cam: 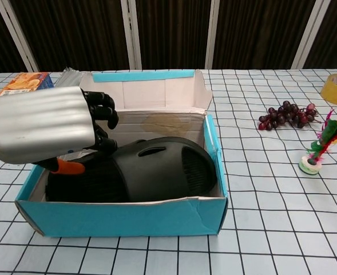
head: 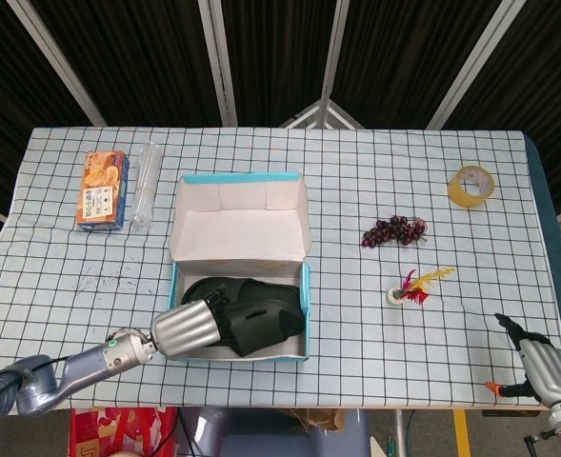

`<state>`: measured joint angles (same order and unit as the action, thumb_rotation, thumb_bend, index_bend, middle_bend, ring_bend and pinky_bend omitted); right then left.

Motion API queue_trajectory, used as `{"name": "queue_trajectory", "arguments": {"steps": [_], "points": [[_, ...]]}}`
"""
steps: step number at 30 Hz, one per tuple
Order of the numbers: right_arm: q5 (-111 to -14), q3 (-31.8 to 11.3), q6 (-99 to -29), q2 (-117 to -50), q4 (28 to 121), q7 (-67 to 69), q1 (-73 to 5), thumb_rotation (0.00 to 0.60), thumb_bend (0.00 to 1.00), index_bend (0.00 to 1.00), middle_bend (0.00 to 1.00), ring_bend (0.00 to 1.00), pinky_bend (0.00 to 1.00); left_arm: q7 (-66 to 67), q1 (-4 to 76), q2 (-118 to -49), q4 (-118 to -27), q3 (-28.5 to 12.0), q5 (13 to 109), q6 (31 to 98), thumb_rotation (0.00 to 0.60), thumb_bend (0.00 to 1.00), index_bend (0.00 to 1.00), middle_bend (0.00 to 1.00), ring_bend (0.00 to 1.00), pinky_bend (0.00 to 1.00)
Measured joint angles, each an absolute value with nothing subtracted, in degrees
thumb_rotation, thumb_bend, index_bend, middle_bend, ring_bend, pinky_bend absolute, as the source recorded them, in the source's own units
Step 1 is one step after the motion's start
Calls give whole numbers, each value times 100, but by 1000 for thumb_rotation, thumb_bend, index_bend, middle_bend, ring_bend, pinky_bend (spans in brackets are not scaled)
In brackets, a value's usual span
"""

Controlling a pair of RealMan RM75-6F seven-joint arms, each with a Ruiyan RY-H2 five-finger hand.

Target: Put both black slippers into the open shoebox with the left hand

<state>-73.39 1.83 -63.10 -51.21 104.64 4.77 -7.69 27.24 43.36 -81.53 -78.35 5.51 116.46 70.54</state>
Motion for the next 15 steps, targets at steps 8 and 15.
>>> {"name": "queue_trajectory", "arguments": {"steps": [8, 15], "points": [[-7354, 188, -6353, -5129, 10465, 464, -746, 600, 161, 78, 164, 222, 155, 2773, 4032, -7862, -8394, 192, 11608, 8212, 600, 246, 500, 671, 336, 293], [-7393, 141, -6424, -5086, 10496, 496, -751, 600, 161, 79, 165, 222, 155, 2742, 2945, -7495, -9073, 60, 11104, 9691, 600, 245, 440, 593, 328, 286]]}}
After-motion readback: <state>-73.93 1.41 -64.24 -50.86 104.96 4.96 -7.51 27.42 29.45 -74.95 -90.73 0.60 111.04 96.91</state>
